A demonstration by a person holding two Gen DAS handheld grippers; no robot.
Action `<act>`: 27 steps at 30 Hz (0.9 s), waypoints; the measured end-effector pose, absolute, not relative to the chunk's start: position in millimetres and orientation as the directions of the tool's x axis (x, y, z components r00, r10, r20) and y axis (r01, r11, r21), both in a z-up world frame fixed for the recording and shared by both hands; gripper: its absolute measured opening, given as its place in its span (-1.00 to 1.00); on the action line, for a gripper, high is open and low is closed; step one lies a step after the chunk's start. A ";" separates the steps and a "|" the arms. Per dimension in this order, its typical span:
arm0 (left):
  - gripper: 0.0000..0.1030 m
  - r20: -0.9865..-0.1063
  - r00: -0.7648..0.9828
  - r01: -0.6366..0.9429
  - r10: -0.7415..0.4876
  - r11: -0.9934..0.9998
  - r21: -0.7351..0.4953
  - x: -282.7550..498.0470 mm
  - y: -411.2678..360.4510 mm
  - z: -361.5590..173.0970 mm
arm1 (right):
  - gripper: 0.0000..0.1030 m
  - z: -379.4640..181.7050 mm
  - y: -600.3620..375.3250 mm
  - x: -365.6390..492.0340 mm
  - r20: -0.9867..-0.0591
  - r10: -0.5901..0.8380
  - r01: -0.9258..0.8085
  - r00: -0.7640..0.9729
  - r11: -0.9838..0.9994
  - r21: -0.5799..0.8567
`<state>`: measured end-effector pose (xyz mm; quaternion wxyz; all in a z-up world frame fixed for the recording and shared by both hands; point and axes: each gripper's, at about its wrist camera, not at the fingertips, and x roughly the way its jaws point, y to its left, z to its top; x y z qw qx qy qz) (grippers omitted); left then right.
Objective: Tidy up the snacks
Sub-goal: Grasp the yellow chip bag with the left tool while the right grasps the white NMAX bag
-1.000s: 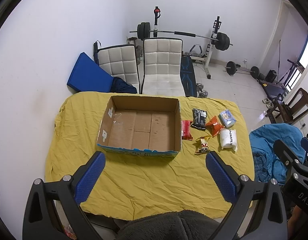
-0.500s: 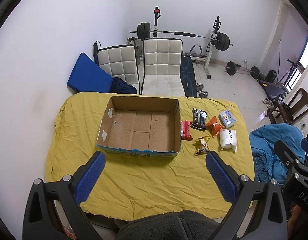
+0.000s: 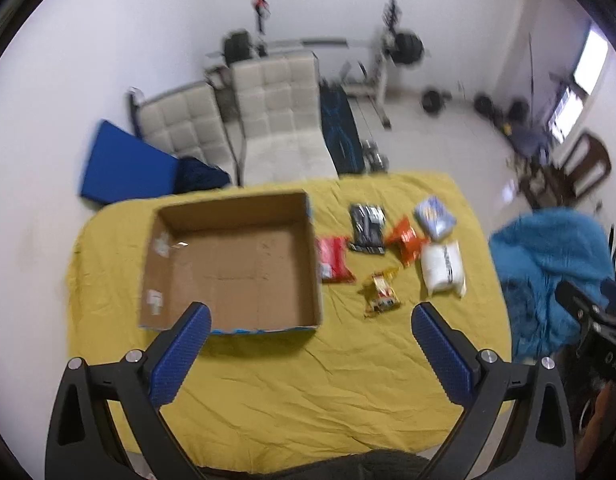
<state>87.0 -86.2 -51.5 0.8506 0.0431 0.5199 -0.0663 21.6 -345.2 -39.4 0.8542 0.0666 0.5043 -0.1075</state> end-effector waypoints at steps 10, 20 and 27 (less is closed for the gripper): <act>1.00 -0.974 0.199 0.138 -0.111 0.987 -0.084 181.6 -167.4 -211.3 | 1.00 -249.7 -431.3 144.0 -0.980 0.000 0.245 0.197 0.968 0.049; 0.70 -0.992 -0.077 0.094 -0.095 0.990 -0.102 228.1 -200.9 -347.3 | 1.00 -368.8 -450.7 202.3 -0.996 0.070 0.242 0.047 0.967 0.079; 0.40 -0.977 -0.184 0.049 -0.109 0.992 -0.120 224.6 -202.1 -406.8 | 1.00 -403.0 -442.5 212.8 -0.993 0.113 0.229 -0.019 0.968 0.106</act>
